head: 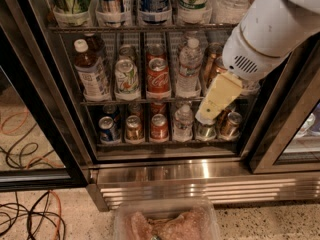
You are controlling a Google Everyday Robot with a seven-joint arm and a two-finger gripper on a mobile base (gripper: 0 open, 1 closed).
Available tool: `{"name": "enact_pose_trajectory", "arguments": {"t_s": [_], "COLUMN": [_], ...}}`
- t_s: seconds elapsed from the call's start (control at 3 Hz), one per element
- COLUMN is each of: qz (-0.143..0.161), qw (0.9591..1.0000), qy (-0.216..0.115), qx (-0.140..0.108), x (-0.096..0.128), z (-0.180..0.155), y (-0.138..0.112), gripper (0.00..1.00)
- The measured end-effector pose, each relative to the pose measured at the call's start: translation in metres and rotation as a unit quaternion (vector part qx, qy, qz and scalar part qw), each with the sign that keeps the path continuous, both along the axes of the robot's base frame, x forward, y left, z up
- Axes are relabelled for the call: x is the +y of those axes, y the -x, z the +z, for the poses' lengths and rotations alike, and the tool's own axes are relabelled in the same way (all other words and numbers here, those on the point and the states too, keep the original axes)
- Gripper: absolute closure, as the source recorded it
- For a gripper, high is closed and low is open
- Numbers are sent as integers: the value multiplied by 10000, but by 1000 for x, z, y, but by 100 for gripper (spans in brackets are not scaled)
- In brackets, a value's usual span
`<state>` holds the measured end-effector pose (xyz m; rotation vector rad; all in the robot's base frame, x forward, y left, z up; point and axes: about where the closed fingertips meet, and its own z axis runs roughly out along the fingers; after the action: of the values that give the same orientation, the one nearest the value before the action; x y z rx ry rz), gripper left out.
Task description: Pick pepsi can from top shelf of fridge
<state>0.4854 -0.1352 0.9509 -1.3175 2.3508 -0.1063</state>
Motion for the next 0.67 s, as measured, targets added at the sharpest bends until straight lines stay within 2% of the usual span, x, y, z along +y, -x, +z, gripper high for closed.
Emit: {"name": "enact_pose_trajectory", "arguments": {"t_s": [0.33, 0.67], "qz": [-367, -485], "qw": [9992, 9980], "qy": [-160, -375], "qx": [39, -125], "x": [0, 9], "z": [2, 3], "y": [1, 0], "gripper": [0, 0]}}
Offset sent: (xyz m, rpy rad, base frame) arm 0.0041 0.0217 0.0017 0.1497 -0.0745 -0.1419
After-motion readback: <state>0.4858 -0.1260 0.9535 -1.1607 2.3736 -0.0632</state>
